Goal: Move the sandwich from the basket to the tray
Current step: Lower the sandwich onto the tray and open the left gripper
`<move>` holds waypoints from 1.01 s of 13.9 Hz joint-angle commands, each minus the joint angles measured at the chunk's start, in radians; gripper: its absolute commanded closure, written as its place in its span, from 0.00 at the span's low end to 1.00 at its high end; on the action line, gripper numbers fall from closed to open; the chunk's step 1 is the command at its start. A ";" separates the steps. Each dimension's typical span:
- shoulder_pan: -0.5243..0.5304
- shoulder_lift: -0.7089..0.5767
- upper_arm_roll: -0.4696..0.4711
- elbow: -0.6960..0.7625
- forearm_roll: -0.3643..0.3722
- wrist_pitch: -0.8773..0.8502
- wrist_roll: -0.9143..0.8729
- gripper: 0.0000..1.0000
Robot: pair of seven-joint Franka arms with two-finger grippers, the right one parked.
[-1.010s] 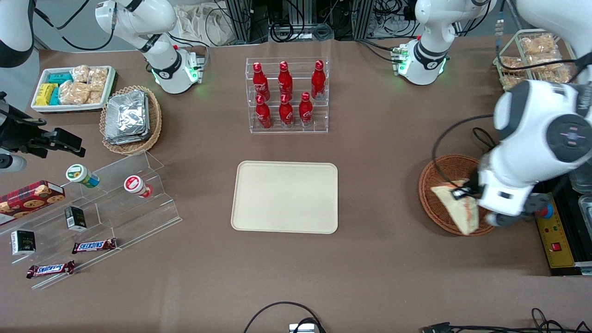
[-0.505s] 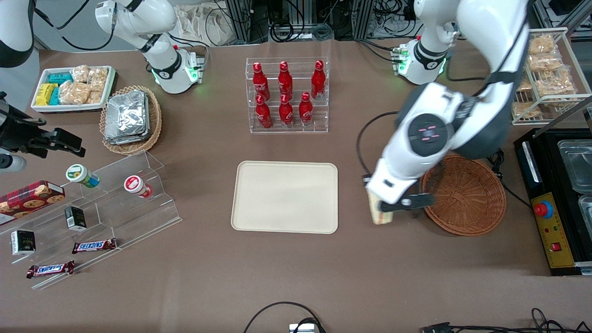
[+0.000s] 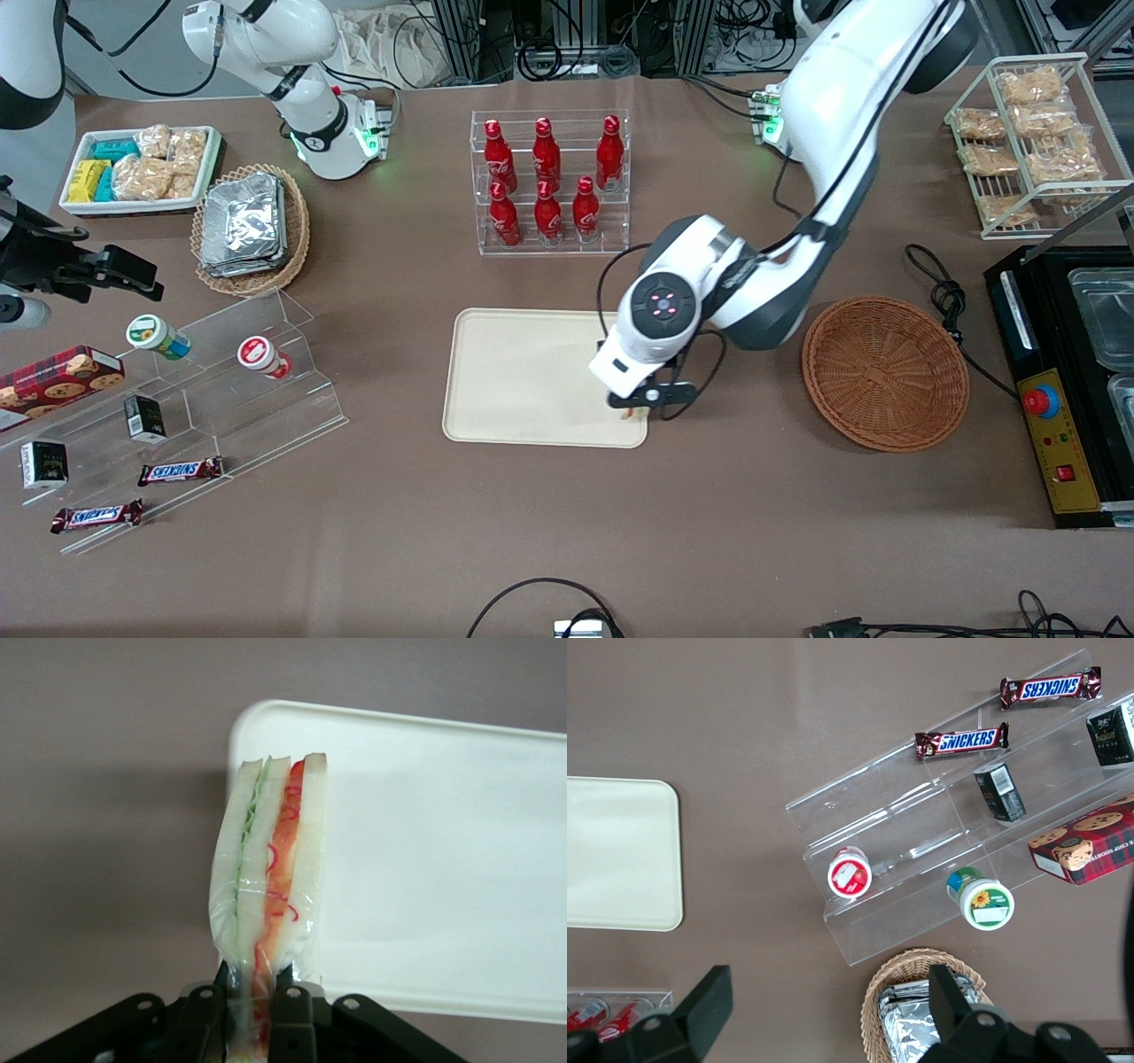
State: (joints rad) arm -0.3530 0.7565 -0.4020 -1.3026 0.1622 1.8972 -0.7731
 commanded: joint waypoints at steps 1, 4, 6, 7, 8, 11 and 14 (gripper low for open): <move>-0.041 0.069 0.009 0.040 0.035 0.039 -0.006 1.00; -0.034 0.069 0.011 -0.006 0.054 0.034 0.005 1.00; -0.034 0.069 0.011 -0.021 0.057 0.036 0.009 1.00; -0.034 0.067 0.011 -0.027 0.057 0.037 0.020 1.00; -0.032 0.066 0.011 -0.026 0.056 0.033 0.018 1.00; -0.029 0.055 0.011 -0.024 0.057 0.017 0.000 0.00; 0.003 0.006 0.011 -0.024 0.050 -0.055 -0.003 0.00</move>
State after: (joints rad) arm -0.3746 0.8205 -0.3915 -1.3154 0.2045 1.9034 -0.7653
